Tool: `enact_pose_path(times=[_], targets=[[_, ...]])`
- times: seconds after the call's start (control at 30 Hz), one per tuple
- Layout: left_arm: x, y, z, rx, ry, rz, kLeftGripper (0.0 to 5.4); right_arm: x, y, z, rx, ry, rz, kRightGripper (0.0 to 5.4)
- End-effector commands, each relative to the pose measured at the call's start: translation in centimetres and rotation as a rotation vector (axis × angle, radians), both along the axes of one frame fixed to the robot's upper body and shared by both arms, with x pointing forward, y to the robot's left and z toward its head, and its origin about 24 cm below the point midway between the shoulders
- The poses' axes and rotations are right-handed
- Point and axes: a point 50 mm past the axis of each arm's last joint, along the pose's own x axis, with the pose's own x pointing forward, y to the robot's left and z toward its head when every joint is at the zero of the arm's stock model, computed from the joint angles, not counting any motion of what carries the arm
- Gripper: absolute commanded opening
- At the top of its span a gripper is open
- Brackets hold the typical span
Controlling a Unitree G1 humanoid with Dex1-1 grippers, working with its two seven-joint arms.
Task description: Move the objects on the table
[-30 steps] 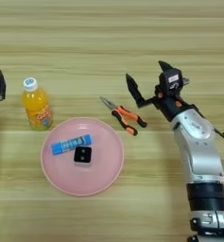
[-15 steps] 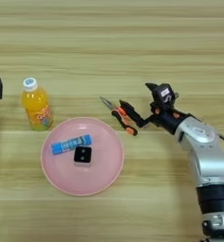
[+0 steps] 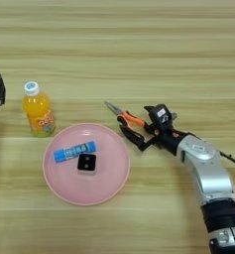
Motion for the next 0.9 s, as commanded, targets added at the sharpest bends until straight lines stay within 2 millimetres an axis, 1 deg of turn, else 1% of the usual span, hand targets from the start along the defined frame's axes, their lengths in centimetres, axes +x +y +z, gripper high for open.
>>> enact_pose_path(times=[0.03,0.4,0.9], targets=[[0.1,0.0,-0.1,0.002,0.009,-0.009,5.36,0.3,-0.5,-0.4,-0.021,0.028,-0.038,5.40],[0.1,0.0,-0.1,0.000,0.007,-0.011,5.36,0.5,-0.9,-1.2,-0.057,0.065,-0.060,5.40],[0.0,0.1,0.0,-0.001,0.002,-0.011,5.36,0.4,-0.8,-2.6,-0.079,0.134,-0.076,5.40]])
